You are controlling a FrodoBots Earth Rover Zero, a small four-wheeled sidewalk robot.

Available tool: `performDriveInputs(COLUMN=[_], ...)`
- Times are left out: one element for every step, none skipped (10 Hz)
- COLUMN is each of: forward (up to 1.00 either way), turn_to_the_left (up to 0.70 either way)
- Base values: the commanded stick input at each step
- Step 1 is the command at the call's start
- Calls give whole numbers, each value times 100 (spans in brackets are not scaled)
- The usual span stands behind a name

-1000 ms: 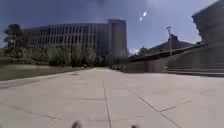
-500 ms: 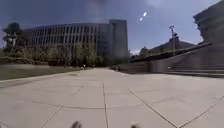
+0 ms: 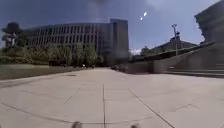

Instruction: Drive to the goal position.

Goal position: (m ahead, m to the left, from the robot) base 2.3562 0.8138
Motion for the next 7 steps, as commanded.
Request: performDriveInputs(forward=[85, 85, 85, 85, 85, 85, 85], turn_to_the_left=[0, 0, 0, 0, 0, 0, 0])
